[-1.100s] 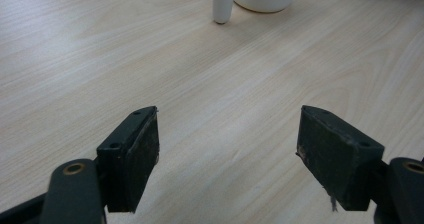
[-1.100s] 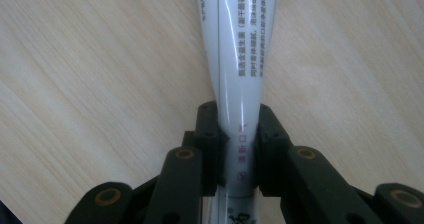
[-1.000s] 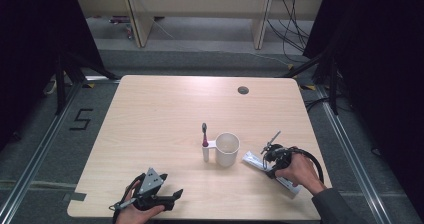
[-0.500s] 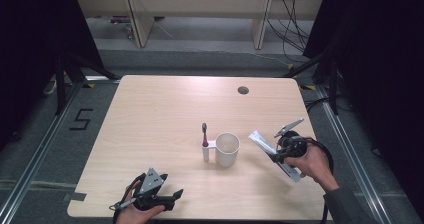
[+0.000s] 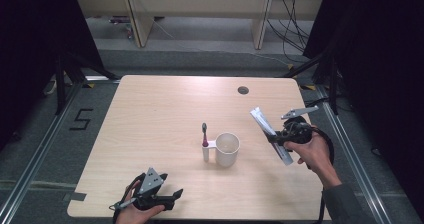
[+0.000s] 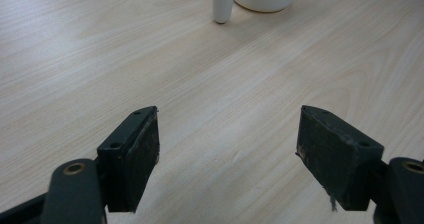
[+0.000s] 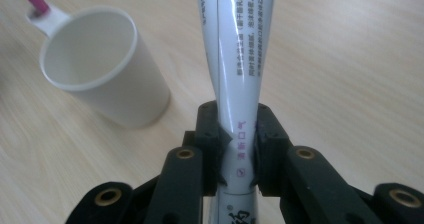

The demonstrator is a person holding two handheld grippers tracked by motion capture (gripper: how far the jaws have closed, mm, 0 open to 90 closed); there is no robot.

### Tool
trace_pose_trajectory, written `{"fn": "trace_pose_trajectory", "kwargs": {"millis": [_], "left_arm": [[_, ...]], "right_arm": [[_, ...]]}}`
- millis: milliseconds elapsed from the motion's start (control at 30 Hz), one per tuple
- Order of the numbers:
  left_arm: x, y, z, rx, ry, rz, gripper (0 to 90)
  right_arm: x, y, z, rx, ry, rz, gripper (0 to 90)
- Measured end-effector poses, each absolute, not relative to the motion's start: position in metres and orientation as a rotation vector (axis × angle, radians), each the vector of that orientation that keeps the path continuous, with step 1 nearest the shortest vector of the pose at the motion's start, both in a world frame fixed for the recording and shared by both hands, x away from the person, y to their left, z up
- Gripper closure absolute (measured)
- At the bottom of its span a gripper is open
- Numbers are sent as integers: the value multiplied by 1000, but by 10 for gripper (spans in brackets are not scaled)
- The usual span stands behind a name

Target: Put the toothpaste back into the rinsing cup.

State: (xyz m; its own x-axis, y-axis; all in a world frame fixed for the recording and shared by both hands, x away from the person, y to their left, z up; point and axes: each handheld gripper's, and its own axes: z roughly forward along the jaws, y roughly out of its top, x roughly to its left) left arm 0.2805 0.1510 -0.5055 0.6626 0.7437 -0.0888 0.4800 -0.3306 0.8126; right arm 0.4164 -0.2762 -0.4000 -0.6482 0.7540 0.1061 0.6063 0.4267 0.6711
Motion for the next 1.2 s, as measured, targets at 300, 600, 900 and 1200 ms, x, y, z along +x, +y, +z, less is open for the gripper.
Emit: {"fn": "trace_pose_trajectory", "kwargs": {"millis": [300, 600, 900, 1200], "left_arm": [[280, 152, -505, 1995, 953, 389, 236], [281, 152, -505, 1978, 958, 393, 227], [280, 153, -504, 2002, 946, 392, 227], [281, 152, -504, 1987, 949, 388, 228]], "right_arm": [[425, -265, -385, 1185, 2355, 1258, 769], [430, -249, -383, 1157, 2259, 1418, 769], [433, -234, -383, 1122, 2235, 1451, 769], [436, -217, -379, 1047, 2172, 1573, 769]]}}
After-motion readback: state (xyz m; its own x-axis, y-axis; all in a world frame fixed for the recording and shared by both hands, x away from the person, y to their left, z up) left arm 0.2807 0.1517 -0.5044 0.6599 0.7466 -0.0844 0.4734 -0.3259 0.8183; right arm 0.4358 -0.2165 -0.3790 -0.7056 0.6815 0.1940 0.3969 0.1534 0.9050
